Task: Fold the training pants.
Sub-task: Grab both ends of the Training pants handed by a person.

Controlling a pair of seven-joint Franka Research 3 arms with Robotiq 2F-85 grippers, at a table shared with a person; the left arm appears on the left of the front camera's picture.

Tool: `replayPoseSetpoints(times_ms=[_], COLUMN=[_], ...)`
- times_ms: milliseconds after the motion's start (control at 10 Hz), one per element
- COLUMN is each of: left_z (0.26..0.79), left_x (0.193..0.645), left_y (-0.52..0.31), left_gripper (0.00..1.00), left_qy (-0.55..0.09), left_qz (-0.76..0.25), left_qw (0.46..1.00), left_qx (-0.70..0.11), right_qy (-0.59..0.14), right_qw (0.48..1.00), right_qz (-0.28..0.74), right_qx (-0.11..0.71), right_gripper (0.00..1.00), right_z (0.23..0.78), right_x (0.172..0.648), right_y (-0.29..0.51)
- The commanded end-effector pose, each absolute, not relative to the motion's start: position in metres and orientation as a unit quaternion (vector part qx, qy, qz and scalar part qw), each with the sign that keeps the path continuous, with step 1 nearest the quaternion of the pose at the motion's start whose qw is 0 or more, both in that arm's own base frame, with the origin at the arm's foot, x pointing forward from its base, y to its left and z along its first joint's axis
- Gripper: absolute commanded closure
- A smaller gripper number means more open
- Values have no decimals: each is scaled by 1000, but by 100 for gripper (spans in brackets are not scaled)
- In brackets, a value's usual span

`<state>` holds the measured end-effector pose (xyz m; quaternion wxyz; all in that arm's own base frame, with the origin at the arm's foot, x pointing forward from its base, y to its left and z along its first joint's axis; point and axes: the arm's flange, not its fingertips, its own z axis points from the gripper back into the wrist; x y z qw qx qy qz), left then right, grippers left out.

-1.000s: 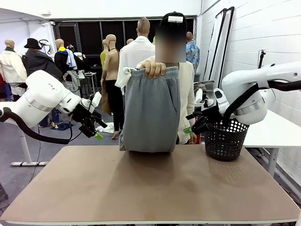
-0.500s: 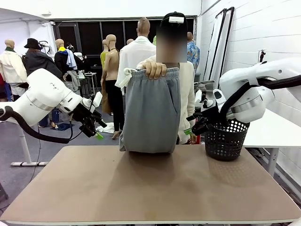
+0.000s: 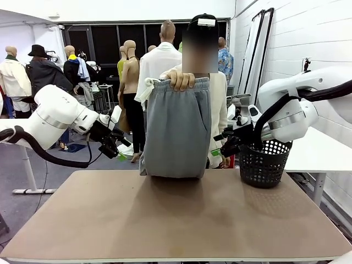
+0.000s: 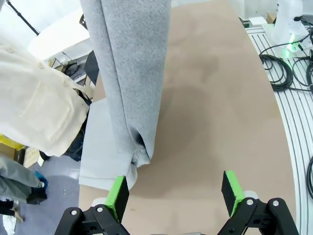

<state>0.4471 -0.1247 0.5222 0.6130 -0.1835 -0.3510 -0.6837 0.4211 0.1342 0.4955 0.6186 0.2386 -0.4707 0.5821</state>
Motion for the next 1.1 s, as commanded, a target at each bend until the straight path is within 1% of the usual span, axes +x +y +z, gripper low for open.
replayPoseSetpoints(times_ms=[0,200,500,900,1000], left_z=[519,519,521,529,530], left_x=[458,459,460,462,461], left_y=[-126,-135,-142,-152,-155], left_gripper=[0,0,0,0,0], left_qy=[-374,-402,-423,-472,-481], left_qz=[-686,-680,-669,-649,-642], left_qw=[596,581,571,549,543], left_qx=[-185,-193,-216,-233,-250], right_qy=[-498,-520,-540,-532,-531], right_qw=[590,574,559,536,533], right_qz=[584,581,574,578,579], right_qx=[251,252,260,309,314], right_gripper=[0,0,0,0,0], right_z=[487,491,493,499,502], right_x=[433,432,433,438,439], right_y=[137,138,140,140,140])
